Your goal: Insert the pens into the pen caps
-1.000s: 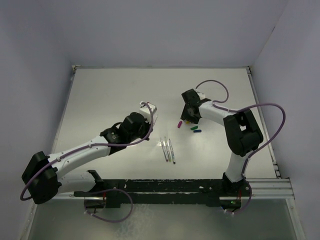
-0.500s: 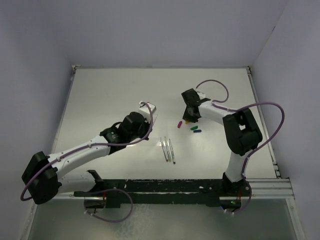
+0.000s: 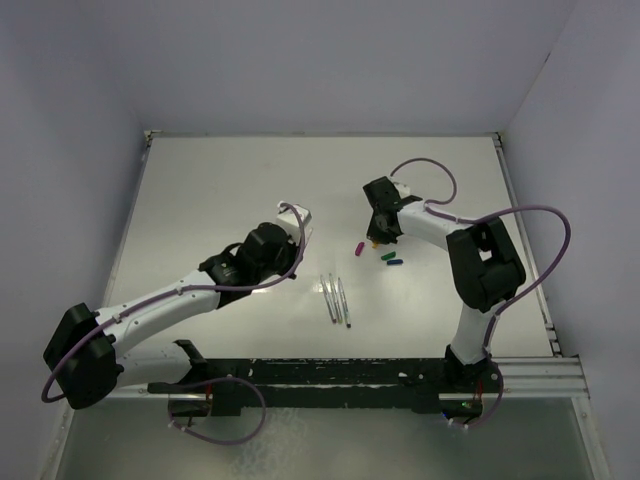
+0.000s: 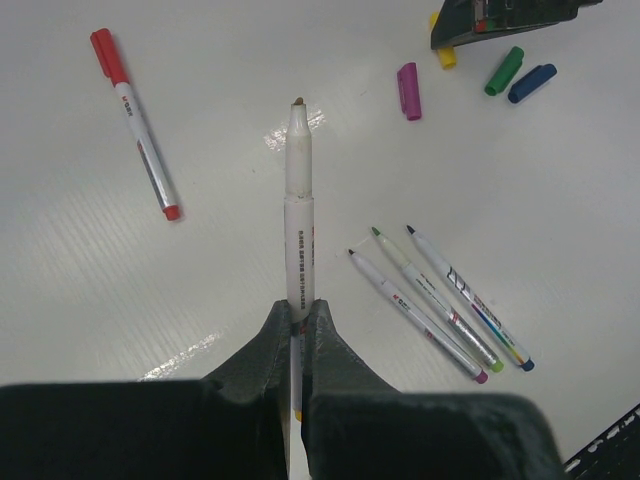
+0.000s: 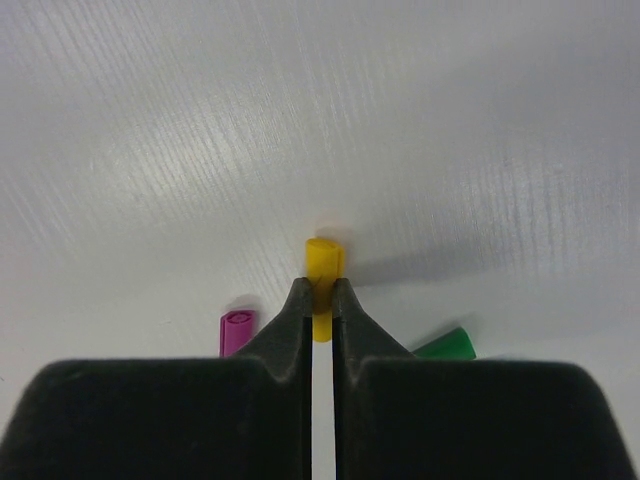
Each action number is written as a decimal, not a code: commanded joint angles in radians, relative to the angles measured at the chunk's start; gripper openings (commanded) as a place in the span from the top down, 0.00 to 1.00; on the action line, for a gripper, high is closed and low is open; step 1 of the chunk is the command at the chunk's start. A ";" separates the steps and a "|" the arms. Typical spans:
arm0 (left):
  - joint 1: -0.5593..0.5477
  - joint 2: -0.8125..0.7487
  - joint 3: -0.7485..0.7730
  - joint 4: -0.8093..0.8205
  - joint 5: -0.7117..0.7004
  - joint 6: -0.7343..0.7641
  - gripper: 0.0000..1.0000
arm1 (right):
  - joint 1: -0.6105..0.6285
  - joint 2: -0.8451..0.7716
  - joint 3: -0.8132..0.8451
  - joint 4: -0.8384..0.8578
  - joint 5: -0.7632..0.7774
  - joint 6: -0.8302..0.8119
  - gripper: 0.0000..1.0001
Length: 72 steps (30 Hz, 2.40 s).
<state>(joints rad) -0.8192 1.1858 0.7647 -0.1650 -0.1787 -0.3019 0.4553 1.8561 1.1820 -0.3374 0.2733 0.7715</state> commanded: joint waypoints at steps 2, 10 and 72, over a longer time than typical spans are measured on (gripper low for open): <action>0.009 -0.016 0.018 0.050 0.016 0.018 1.00 | 0.000 -0.030 0.003 0.012 -0.030 -0.076 1.00; 0.015 -0.033 0.041 0.120 0.030 0.029 1.00 | -0.005 -0.183 0.045 0.200 -0.116 -0.193 1.00; 0.076 0.077 0.195 0.591 0.395 -0.253 1.00 | -0.043 -0.644 -0.346 1.359 -0.619 0.057 1.00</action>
<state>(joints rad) -0.7506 1.2701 0.9295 0.3946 0.2096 -0.5579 0.4129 1.2133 0.8093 0.9619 -0.3119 0.8230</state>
